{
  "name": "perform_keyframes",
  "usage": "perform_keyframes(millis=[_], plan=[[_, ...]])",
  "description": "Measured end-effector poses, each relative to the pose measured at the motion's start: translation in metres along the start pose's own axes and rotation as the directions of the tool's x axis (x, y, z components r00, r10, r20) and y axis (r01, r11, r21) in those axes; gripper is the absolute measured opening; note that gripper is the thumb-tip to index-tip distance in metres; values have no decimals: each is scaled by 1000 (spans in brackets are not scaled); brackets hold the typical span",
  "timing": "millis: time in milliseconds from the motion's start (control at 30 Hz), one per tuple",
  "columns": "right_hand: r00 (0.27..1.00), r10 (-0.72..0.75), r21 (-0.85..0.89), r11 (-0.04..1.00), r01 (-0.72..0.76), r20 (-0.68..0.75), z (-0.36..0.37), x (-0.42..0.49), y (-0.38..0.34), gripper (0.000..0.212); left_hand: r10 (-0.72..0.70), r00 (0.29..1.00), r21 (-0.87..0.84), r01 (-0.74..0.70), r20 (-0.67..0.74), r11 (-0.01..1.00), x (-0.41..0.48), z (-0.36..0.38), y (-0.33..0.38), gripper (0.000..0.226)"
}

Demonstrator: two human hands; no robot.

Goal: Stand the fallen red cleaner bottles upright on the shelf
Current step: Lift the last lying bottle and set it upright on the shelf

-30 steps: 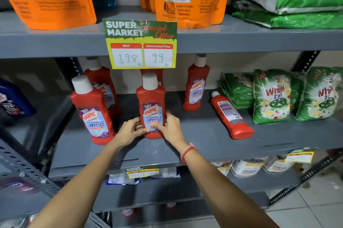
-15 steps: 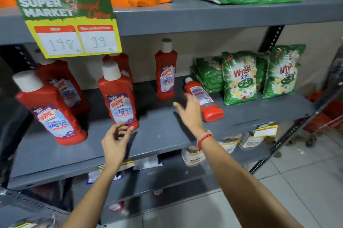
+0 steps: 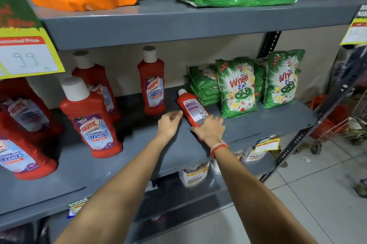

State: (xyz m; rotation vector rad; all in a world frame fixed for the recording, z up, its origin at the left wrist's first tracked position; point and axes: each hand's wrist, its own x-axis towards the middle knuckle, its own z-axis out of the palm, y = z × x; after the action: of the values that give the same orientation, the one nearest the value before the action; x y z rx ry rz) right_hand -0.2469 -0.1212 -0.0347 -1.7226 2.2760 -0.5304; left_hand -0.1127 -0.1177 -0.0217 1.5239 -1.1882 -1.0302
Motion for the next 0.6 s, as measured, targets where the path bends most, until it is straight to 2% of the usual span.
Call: perform_keyframes(millis=[67, 100, 233, 300, 467, 600], plan=[[1000, 7, 27, 1000, -6, -17, -1, -10, 6, 80, -169, 986, -265, 163, -2, 951, 5, 10, 4, 25], [999, 6, 48, 999, -5, -32, -1, -16, 9, 78, -219, 976, -344, 212, 19, 915, 7, 13, 4, 26], [994, -10, 200, 979, 32, -113, 3, -44, 16, 70, -261, 957, -330, 289, 127, 899, -3, 24, 6, 23], [989, -22, 276, 959, 61, -143, 7, -56, 15, 72, -267, 953, -347, 301, 144, 888, -7, 26, 9, 31], [986, -133, 445, 881, 162, -96, 7, -60, 5, 80, -154, 983, -327, 179, 100, 928, -10, 1, 21, 40], [969, -248, 477, 851, 218, -1, -1, -47, -23, 85, 79, 993, -353, -43, 89, 935, -17, -29, 31, 42]])
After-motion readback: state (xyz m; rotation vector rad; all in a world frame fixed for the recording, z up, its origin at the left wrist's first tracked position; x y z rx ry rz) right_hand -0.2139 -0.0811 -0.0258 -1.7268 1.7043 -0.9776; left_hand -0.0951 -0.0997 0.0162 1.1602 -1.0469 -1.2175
